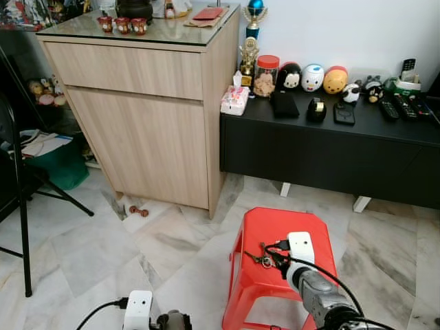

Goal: Hang keys on a hook

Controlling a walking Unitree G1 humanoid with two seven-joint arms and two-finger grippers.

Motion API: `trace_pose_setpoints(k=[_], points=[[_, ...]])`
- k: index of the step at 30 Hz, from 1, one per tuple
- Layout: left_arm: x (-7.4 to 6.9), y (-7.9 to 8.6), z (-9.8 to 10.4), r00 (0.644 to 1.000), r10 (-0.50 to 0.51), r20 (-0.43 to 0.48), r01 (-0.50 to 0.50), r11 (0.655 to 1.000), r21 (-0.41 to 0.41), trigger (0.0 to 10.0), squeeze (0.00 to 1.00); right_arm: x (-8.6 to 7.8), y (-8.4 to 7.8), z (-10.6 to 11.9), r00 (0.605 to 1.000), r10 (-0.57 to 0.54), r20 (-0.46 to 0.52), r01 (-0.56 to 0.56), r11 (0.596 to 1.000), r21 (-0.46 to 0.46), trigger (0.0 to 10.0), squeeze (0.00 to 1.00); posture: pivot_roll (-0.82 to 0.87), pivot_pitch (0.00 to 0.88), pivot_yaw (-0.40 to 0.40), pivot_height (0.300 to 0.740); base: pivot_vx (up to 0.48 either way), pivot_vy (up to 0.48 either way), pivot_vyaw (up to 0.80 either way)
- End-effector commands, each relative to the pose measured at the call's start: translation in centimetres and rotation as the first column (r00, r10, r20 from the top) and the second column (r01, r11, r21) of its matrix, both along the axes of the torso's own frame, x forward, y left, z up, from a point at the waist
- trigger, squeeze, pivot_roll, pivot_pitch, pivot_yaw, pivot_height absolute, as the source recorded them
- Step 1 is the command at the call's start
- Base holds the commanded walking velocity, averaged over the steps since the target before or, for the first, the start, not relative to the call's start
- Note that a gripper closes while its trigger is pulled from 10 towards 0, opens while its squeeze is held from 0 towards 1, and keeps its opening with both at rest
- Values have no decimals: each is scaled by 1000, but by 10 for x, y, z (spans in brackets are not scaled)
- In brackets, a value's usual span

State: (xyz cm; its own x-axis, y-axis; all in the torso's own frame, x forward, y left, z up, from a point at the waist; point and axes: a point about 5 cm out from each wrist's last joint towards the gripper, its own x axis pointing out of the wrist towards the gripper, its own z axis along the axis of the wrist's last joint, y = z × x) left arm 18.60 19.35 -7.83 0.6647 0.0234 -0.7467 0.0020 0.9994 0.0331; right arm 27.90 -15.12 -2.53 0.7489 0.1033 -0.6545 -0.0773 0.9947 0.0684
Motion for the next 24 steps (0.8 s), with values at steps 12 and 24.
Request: trace_pose_setpoints(k=[12,24], points=[[-22,-2,-12,995,6,-100,-7,1000,-16,10000,0,-29,-33,-18,999,-20,-50,18,999,-40,10000,0,22,55,-36,648,289,0,0],[-22,-2,-12,995,7,-98,-8,1000,-14,10000,0,-35,-40,-21,998,-13,-57,11,999,-32,10000,0,25,55,-39,648,297,0,0]])
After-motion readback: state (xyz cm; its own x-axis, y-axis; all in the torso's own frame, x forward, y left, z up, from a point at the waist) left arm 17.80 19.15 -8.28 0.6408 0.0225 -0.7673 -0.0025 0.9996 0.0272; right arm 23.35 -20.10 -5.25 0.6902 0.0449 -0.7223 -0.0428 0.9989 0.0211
